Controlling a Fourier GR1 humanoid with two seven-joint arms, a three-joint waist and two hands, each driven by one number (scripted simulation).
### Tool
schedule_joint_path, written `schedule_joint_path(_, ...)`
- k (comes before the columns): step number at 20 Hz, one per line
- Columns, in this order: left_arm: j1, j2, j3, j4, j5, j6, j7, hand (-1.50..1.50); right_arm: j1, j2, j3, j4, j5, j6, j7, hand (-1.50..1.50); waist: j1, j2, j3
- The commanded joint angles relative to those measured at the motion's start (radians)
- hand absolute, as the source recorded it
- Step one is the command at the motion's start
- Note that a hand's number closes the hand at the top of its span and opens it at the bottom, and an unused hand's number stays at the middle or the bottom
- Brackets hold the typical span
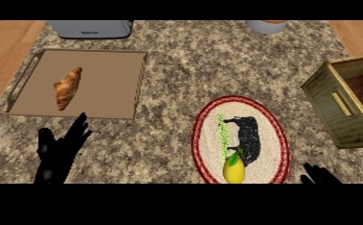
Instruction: Pick the lemon from the placemat and place it in the basket
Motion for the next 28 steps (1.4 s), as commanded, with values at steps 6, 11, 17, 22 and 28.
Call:
schedule_joint_path(6, -0.008, -0.015, 0.022, 0.068, -0.001, -0.035, 0.024, 0.0, -0.19, 0.132, 0.153, 0.099, 0.272, 0.094, 0.15, -1.5, 0.004, 0.006, -0.005)
schedule_joint_path(11, 0.025, -0.013, 0.016, -0.005, -0.029, -0.023, 0.078, 0.0, -0.246, 0.188, 0.147, 0.18, 0.264, 0.098, 0.121, -1.5, 0.005, 0.005, -0.004)
schedule_joint_path(17, 0.039, -0.049, 0.03, 0.015, -0.056, -0.036, 0.028, 0.0, -0.273, 0.273, 0.188, 0.277, 0.353, 0.06, 0.115, -1.5, 0.003, 0.005, -0.004)
schedule_joint_path(22, 0.039, -0.051, 0.037, 0.025, -0.07, -0.056, 0.046, 0.0, -0.323, 0.362, 0.217, 0.378, 0.377, 0.018, 0.103, -1.5, 0.004, 0.005, -0.004)
schedule_joint_path(28, -0.011, -0.089, 0.057, 0.026, -0.09, -0.046, 0.082, 0.0, -0.406, 0.417, 0.207, 0.446, 0.389, 0.053, 0.1, -1.5, 0.002, 0.006, -0.004)
